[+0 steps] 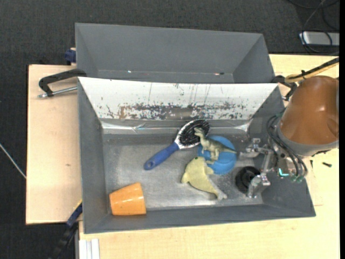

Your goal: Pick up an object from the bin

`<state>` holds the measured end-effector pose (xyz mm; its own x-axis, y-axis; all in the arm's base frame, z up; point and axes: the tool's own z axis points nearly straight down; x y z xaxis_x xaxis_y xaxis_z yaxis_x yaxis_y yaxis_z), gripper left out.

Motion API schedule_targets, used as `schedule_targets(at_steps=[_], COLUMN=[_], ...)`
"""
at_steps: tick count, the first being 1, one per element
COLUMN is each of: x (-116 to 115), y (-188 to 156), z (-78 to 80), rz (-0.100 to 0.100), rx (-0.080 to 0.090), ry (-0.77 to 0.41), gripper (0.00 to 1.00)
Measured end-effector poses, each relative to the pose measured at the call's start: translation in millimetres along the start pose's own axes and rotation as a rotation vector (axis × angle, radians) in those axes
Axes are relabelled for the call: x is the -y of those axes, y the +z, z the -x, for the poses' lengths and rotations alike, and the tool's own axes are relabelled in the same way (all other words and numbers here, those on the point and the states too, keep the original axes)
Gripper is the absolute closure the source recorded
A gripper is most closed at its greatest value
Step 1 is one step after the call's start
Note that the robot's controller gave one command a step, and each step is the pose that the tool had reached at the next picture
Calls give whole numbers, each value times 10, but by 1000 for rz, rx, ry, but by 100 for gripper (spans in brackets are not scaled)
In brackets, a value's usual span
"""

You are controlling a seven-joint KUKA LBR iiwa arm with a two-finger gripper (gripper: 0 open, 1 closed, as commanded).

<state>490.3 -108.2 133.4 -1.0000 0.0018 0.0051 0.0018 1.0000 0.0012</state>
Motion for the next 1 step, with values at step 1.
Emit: schedule_targets(at_steps=[1], x=[471], y=[634], z=[28], rz=[0], rx=[8], ry=[111], gripper=[0])
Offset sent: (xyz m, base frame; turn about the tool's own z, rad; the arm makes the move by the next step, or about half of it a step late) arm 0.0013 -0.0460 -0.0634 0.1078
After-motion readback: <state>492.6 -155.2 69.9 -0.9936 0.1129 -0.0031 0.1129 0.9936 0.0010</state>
